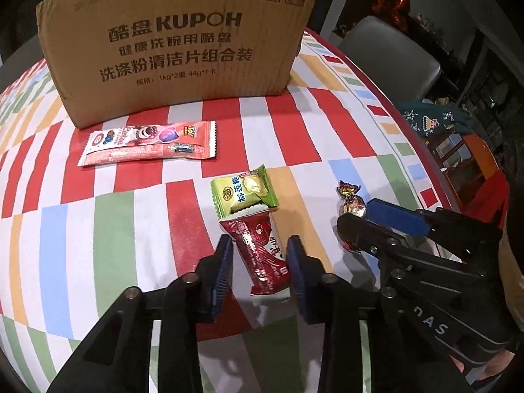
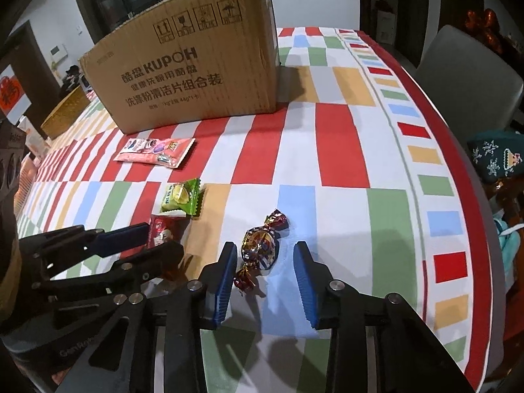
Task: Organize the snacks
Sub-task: 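Grasp the gold candy with the right tool while the left grasps the red snack, then carry both snacks into the box and open both tools, then move both tools back toward the lollipop strip and yellow-green candy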
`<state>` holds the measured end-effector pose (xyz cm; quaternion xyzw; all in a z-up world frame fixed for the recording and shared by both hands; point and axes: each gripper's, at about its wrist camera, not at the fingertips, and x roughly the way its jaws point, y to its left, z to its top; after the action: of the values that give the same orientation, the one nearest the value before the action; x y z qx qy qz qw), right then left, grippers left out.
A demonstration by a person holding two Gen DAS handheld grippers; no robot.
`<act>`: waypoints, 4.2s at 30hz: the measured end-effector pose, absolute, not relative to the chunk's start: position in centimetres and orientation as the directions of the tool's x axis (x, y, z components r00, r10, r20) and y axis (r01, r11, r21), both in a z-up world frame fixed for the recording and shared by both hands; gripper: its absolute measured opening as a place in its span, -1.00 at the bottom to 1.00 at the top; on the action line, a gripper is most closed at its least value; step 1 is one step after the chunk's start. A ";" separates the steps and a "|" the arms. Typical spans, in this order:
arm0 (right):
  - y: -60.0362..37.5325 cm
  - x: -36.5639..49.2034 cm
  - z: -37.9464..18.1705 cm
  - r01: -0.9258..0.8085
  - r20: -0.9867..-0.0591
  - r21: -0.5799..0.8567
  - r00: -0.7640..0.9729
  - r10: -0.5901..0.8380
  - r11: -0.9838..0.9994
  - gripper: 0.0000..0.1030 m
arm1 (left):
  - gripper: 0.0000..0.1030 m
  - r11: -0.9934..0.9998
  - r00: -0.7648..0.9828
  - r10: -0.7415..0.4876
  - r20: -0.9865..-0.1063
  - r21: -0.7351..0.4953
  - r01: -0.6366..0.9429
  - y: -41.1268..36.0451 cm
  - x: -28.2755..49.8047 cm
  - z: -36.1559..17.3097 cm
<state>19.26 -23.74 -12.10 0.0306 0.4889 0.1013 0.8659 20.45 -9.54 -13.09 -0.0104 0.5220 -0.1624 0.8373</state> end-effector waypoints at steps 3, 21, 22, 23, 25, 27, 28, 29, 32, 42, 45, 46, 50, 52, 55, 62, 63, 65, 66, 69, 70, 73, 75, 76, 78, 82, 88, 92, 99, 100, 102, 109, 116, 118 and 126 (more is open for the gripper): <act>-23.5 19.4 -12.3 -0.145 -0.844 0.147 0.498 0.201 0.978 -0.37 | -0.55 0.946 0.397 -0.288 -0.871 -0.195 0.257 -9.3 20.5 -13.1; -22.0 17.9 -9.9 -0.162 -0.819 0.172 0.525 0.232 0.972 -0.57 | -0.57 0.948 0.478 -0.305 -0.824 -0.213 0.238 -6.4 17.9 -9.5; -21.9 17.8 -9.6 -0.164 -0.815 0.173 0.529 0.234 0.971 -0.57 | -0.57 0.948 0.488 -0.306 -0.817 -0.213 0.239 -6.1 17.8 -9.0; -21.8 17.7 -9.2 -0.166 -0.810 0.174 0.536 0.237 0.971 -0.57 | -0.57 0.948 0.495 -0.306 -0.813 -0.212 0.238 -6.0 17.6 -8.6; -21.5 17.5 -8.2 -0.173 -0.798 0.176 0.551 0.244 0.969 -0.57 | -0.57 0.948 0.514 -0.306 -0.801 -0.211 0.236 -5.5 17.4 -7.8; -21.3 17.4 -7.3 -0.179 -0.786 0.176 0.567 0.248 0.968 -0.57 | -0.57 0.950 0.536 -0.302 -0.788 -0.203 0.237 -5.1 17.1 -6.8; -21.2 17.3 -6.9 -0.183 -0.779 0.176 0.575 0.250 0.967 -0.57 | -0.57 0.951 0.549 -0.300 -0.780 -0.198 0.238 -4.7 16.9 -6.1; -21.0 17.3 -6.4 -0.188 -0.772 0.175 0.583 0.253 0.967 -0.57 | -0.57 0.952 0.559 -0.298 -0.774 -0.195 0.237 -4.5 16.8 -5.7; -20.5 17.2 -4.6 -0.202 -0.746 0.173 0.612 0.262 0.964 -0.57 | -0.57 0.953 0.591 -0.296 -0.751 -0.189 0.237 -3.7 16.6 -4.0; -18.5 17.7 0.3 -0.256 -0.666 0.157 0.686 0.294 0.954 -0.57 | -0.57 0.960 0.684 -0.277 -0.675 -0.160 0.230 -1.6 16.5 0.8; -17.9 18.2 1.9 -0.273 -0.642 0.152 0.704 0.305 0.950 -0.57 | -0.57 0.961 0.702 -0.275 -0.656 -0.160 0.227 -1.0 17.0 2.0; -17.7 18.3 2.3 -0.276 -0.635 0.150 0.709 0.307 0.949 -0.57 | -0.57 0.961 0.707 -0.274 -0.652 -0.158 0.227 -0.9 17.1 2.3; -17.0 19.3 3.8 -0.291 -0.611 0.142 0.727 0.315 0.946 -0.57 | -0.57 0.965 0.733 -0.261 -0.628 -0.145 0.220 -0.2 17.9 3.9; -16.7 19.8 4.5 -0.297 -0.605 0.134 0.731 0.316 0.945 -0.57 | -0.57 0.968 0.744 -0.251 -0.619 -0.137 0.212 0.2 18.6 4.6; -16.1 20.9 5.2 -0.309 -0.600 0.128 0.732 0.321 0.942 -0.57 | -0.57 0.970 0.756 -0.241 -0.609 -0.132 0.203 0.7 19.6 5.5; -15.3 23.1 6.2 -0.332 -0.595 0.109 0.733 0.329 0.937 -0.57 | -0.57 0.975 0.767 -0.221 -0.602 -0.113 0.192 1.2 22.2 6.9; -15.2 23.6 6.3 -0.337 -0.595 0.104 0.733 0.330 0.936 -0.57 | -0.57 0.975 0.767 -0.220 -0.603 -0.113 0.191 1.3 22.6 7.0; -15.0 24.4 6.5 -0.333 -0.597 0.092 0.736 0.320 0.938 -0.57 | -0.57 0.974 0.763 -0.224 -0.606 -0.120 0.191 1.4 23.7 7.2; -14.9 24.9 6.6 -0.334 -0.598 0.087 0.736 0.317 0.939 -0.57 | -0.57 0.974 0.761 -0.225 -0.608 -0.122 0.190 1.5 24.2 7.2; -14.8 26.3 6.8 -0.332 -0.600 0.081 0.737 0.312 0.940 -0.57 | -0.57 0.975 0.757 -0.222 -0.615 -0.123 0.186 1.5 25.8 7.2; -14.8 26.8 6.9 -0.330 -0.600 0.081 0.737 0.310 0.941 -0.57 | -0.57 0.975 0.755 -0.222 -0.617 -0.123 0.186 1.5 26.2 7.2; -14.7 28.1 6.9 -0.326 -0.603 0.072 0.739 0.301 0.943 -0.57 | -0.57 0.975 0.748 -0.221 -0.626 -0.123 0.185 1.4 27.8 7.0; -14.6 28.9 6.8 -0.325 -0.607 0.065 0.738 0.296 0.943 -0.57 | -0.57 0.977 0.745 -0.213 -0.632 -0.114 0.183 1.3 28.9 6.8; -14.6 29.2 6.7 -0.324 -0.608 0.062 0.738 0.293 0.944 -0.57 | -0.57 0.977 0.743 -0.211 -0.635 -0.112 0.182 1.3 29.4 6.7; -14.6 30.0 6.5 -0.323 -0.613 0.057 0.736 0.288 0.945 -0.57 | -0.57 0.977 0.737 -0.210 -0.642 -0.111 0.182 1.2 30.3 6.4; -14.4 31.5 6.0 -0.323 -0.623 0.046 0.730 0.280 0.945 -0.57 | -0.57 0.978 0.727 -0.204 -0.656 -0.108 0.176 1.0 32.2 5.6; -14.7 33.5 5.3 -0.280 -0.628 0.038 0.740 0.241 0.959 -0.26 | -0.26 0.985 0.735 -0.170 -0.656 -0.088 0.149 0.6 34.0 5.5; -15.4 33.0 4.9 -0.268 -0.630 0.049 0.739 0.238 0.962 -0.09 | -0.15 0.988 0.752 -0.147 -0.643 -0.052 0.148 0.4 32.7 5.3; -15.5 29.8 3.9 -0.306 -0.635 0.047 0.726 0.265 0.951 -0.09 | -0.06 0.986 0.754 -0.152 -0.639 -0.042 0.163 -0.1 28.8 4.3; -15.5 29.3 3.8 -0.312 -0.635 0.046 0.724 0.269 0.949 -0.09 | -0.06 0.986 0.753 -0.153 -0.640 -0.044 0.163 -0.2 28.1 4.1; -15.5 28.1 3.4 -0.326 -0.641 0.042 0.716 0.276 0.945 -0.09 | -0.03 0.985 0.751 -0.155 -0.642 -0.046 0.164 -0.3 26.9 3.7; -15.7 24.3 1.7 -0.365 -0.667 0.045 0.682 0.300 0.930 -0.09 | -0.02 0.986 0.725 -0.163 -0.669 -0.077 0.151 -0.5 22.6 1.8; -15.5 21.6 -0.2 -0.410 -0.706 -0.022 0.652 0.276 0.912 -0.09 | -0.02 0.989 0.681 -0.142 -0.718 -0.069 0.134 -0.9 19.6 -0.7; -15.5 21.3 -0.8 -0.421 -0.719 -0.031 0.640 0.272 0.907 -0.09 | -0.02 0.990 0.667 -0.134 -0.733 -0.067 0.125 -1.0 18.9 -1.6; -15.1 20.5 -3.9 -0.487 -0.787 -0.083 0.567 0.242 0.870 -0.09 | -0.02 0.992 0.606 -0.105 -0.789 -0.043 0.116 -2.2 18.1 -4.9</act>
<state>20.51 -15.13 -3.88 -0.1468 0.4159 0.2088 0.8729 18.09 -2.24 -4.94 0.0063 0.4395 -0.0615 0.8961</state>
